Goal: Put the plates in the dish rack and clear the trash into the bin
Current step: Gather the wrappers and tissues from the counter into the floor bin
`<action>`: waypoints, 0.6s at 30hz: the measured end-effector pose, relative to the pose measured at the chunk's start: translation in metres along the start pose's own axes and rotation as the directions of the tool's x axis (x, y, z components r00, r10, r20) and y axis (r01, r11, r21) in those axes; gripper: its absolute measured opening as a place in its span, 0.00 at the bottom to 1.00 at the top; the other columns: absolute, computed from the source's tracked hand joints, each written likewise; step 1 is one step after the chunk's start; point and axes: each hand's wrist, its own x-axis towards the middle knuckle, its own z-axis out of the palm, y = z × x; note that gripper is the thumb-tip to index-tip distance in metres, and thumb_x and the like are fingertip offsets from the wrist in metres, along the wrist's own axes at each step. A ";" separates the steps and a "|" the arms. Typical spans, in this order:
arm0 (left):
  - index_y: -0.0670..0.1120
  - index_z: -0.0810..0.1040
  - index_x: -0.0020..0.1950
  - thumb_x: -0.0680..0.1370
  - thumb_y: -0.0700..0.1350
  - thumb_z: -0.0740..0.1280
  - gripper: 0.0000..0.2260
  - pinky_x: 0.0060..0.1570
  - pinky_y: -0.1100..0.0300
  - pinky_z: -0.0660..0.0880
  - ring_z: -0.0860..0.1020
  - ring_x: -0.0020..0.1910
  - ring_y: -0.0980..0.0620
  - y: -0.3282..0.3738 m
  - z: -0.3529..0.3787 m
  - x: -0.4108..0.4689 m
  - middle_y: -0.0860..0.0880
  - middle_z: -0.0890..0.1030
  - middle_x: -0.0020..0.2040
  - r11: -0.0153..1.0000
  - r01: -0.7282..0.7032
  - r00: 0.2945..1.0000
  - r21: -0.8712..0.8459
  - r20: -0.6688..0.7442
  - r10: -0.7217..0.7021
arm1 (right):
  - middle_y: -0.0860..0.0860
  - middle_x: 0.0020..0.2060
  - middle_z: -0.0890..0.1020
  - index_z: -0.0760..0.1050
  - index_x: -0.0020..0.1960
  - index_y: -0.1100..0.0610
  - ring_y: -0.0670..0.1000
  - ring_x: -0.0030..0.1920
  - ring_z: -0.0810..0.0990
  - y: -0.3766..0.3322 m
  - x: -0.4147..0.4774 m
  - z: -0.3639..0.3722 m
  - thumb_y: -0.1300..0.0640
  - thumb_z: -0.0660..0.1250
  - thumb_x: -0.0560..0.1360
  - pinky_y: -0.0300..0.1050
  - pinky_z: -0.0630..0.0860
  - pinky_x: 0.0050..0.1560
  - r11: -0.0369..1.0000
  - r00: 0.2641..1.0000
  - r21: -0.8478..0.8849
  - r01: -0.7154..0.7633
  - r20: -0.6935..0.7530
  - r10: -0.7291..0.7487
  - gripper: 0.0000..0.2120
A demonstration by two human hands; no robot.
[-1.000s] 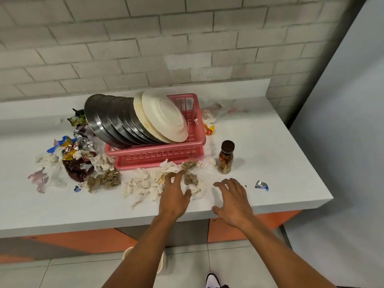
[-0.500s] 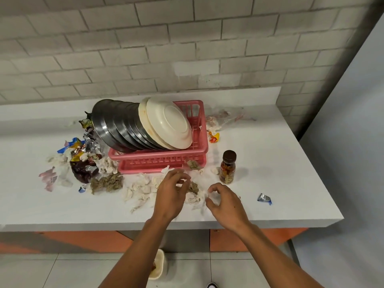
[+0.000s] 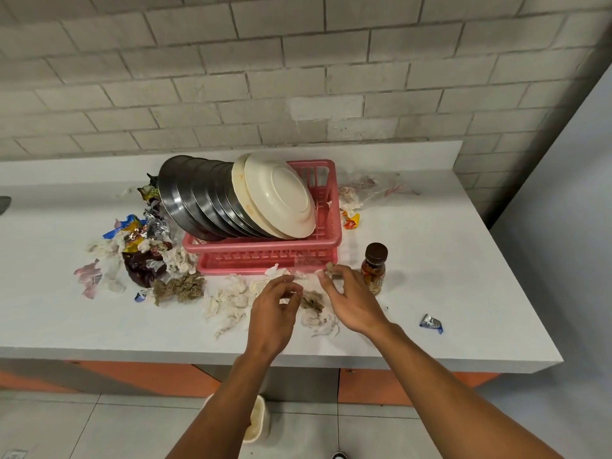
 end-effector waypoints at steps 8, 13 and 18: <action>0.49 0.85 0.52 0.80 0.43 0.70 0.04 0.49 0.70 0.78 0.80 0.51 0.62 -0.004 -0.004 -0.001 0.55 0.78 0.65 0.999 -0.024 1.000 0.042 0.003 0.024 | 0.58 0.65 0.73 0.68 0.70 0.56 0.62 0.61 0.78 -0.010 0.042 0.009 0.55 0.57 0.83 0.55 0.77 0.58 0.927 0.998 -0.375 0.000 -0.059 -0.024 0.17; 0.49 0.85 0.52 0.80 0.43 0.70 0.05 0.49 0.71 0.77 0.78 0.51 0.67 -0.002 -0.003 -0.001 0.57 0.78 0.65 0.999 -0.018 1.000 0.043 -0.013 0.018 | 0.57 0.58 0.79 0.72 0.68 0.55 0.61 0.57 0.81 -0.006 0.056 0.012 0.60 0.63 0.80 0.52 0.79 0.52 0.892 0.997 -0.453 -0.013 -0.076 -0.024 0.17; 0.48 0.85 0.53 0.80 0.43 0.69 0.05 0.46 0.74 0.76 0.78 0.52 0.67 -0.002 -0.005 -0.006 0.58 0.78 0.64 0.999 -0.013 0.999 0.033 -0.052 0.015 | 0.56 0.51 0.84 0.79 0.59 0.57 0.58 0.49 0.84 -0.003 0.051 0.017 0.60 0.63 0.81 0.51 0.80 0.46 0.899 0.952 -0.430 0.082 -0.232 -0.198 0.09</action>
